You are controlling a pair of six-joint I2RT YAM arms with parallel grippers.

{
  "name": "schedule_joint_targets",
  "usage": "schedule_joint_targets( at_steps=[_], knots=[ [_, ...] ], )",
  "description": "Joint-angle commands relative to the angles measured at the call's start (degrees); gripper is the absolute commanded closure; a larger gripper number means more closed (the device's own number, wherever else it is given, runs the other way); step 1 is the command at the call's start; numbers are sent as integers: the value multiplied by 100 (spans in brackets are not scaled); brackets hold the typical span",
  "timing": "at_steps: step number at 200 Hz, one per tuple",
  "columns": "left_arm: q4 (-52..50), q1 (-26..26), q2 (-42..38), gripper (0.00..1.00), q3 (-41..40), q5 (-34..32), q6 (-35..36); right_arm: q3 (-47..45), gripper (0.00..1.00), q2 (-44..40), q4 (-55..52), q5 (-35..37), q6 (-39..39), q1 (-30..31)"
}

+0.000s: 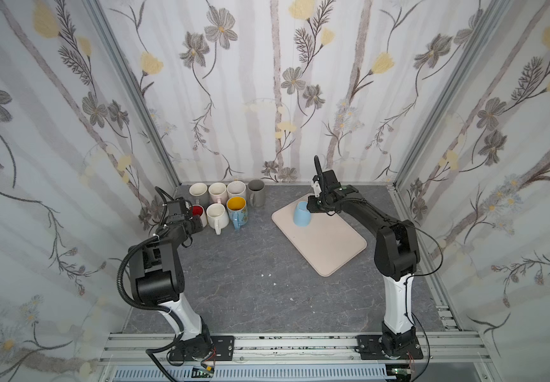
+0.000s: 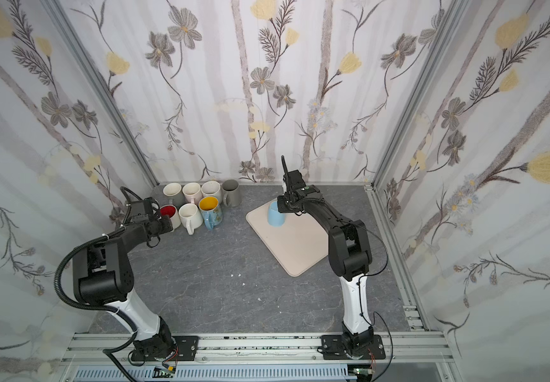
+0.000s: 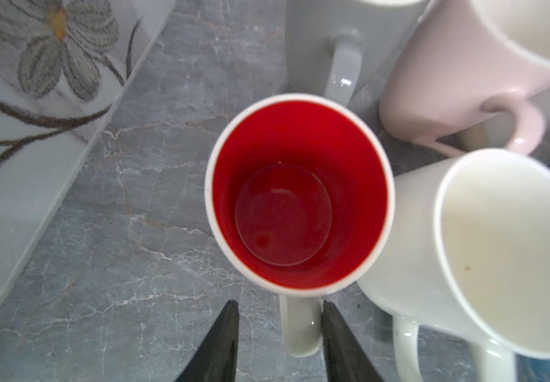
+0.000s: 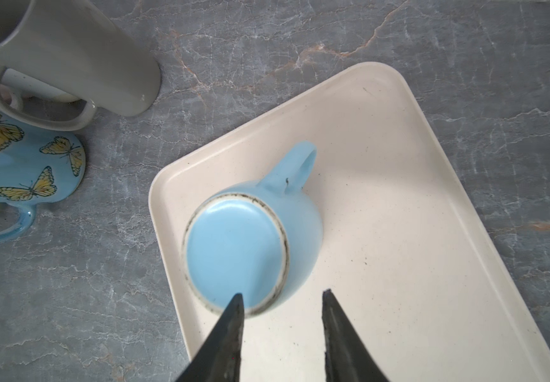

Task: Turn the mug right side up
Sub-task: Place the mug at the top-left of the table, then rotate the mug on the tray.

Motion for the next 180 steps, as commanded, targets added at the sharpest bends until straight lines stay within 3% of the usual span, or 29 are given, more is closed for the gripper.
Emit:
schedule_joint_targets(
  at_steps=[1,46,73,120,180],
  knots=[
    [102,1,-220,54,-25,37,-52,-6,59,-199,-45,37,-32,9],
    [132,-30,-1033,53,-52,507,-256,175,54,-163,118,81,-26,2],
    [308,-352,-1425,53,-93,906,-603,704,58,333,271,-153,-92,-56],
    [612,-1978,-1464,54,-102,1070,-943,2093,66,1495,531,-1593,48,-388],
    [855,-3944,-436,55,294,1043,-1110,2421,73,2200,1281,-2976,-3,-650]
  ],
)
